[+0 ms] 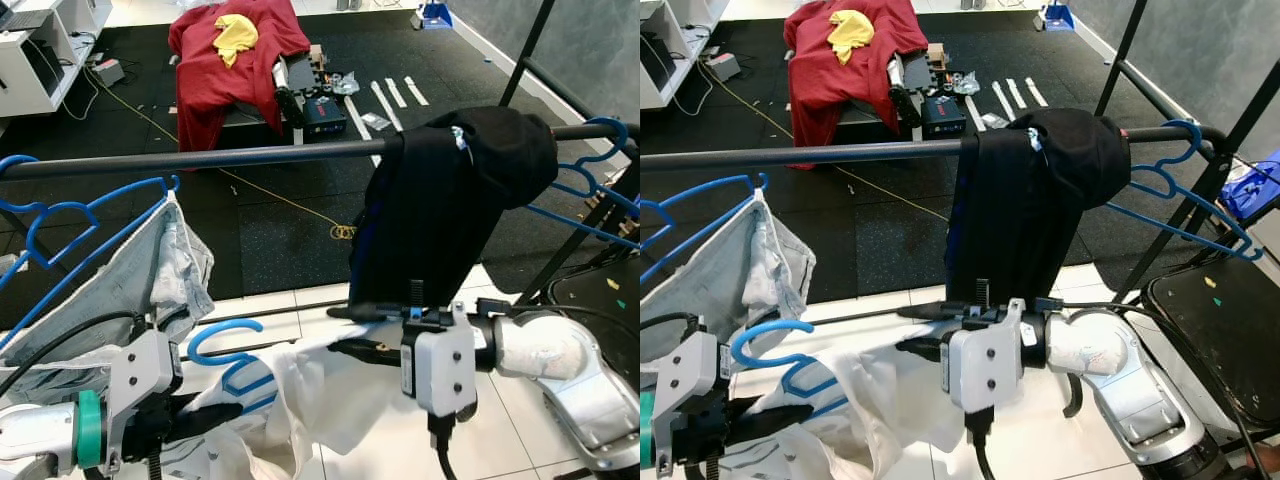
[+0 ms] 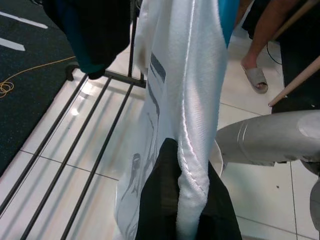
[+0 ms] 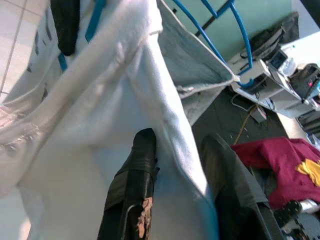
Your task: Hang hanger
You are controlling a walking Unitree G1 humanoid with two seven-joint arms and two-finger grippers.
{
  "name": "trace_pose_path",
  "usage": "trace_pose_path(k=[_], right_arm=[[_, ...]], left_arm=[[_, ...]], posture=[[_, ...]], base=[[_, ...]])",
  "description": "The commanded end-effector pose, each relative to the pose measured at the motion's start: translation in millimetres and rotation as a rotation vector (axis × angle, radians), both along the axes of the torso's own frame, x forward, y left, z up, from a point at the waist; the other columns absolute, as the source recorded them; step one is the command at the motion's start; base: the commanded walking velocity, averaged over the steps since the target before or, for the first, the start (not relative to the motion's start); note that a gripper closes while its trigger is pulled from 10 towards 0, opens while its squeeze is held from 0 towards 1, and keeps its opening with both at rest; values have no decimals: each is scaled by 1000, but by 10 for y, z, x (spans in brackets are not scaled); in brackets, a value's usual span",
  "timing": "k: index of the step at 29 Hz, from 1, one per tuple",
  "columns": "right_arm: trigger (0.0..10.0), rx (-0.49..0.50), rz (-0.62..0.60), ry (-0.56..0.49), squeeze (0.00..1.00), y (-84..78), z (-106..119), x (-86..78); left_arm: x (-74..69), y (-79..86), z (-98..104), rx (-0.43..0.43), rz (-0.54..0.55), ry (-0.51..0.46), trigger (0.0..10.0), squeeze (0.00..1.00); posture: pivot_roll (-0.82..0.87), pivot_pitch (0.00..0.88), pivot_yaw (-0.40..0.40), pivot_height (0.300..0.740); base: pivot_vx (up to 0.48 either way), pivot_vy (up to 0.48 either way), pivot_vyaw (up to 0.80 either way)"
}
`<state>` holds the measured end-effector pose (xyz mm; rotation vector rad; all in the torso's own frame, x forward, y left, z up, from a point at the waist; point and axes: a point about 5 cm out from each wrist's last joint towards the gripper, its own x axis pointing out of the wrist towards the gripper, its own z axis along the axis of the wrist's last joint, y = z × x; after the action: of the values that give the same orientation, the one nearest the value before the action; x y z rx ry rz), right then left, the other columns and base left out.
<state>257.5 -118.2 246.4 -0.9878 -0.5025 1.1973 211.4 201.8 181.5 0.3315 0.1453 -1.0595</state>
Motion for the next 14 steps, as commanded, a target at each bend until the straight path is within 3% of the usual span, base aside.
trace_pose_path(k=[1,4,5,6,7,12,14], right_arm=[[10000,6,-84,-20,0,-135,54,61],[10000,5,-132,-28,0,-227,93,84],[10000,18,-159,-34,0,-277,137,87],[10000,18,-159,-34,0,-277,137,87],[10000,42,-186,-38,0,-329,191,84],[10000,86,-215,-42,0,-375,259,66],[10000,125,-211,-34,0,-344,282,20]], left_arm=[[48,6,35,-22,39,-19,0,0],[103,20,6,14,88,-34,0,0],[147,23,-13,27,135,-36,6863,0],[147,23,-13,27,135,-36,6863,0],[188,10,-26,33,181,-42,10000,0],[256,-26,-43,41,257,-60,10000,0],[338,-91,-44,69,349,-81,10000,0]], posture=[[-145,183,78,740],[-146,185,80,740],[-149,186,81,740],[-149,186,81,740],[-150,187,82,740],[-156,187,87,740],[-160,187,92,740]], base=[[0,0,0],[0,0,0],[0,0,0],[0,0,0],[0,0,0],[0,0,0],[0,0,0]])
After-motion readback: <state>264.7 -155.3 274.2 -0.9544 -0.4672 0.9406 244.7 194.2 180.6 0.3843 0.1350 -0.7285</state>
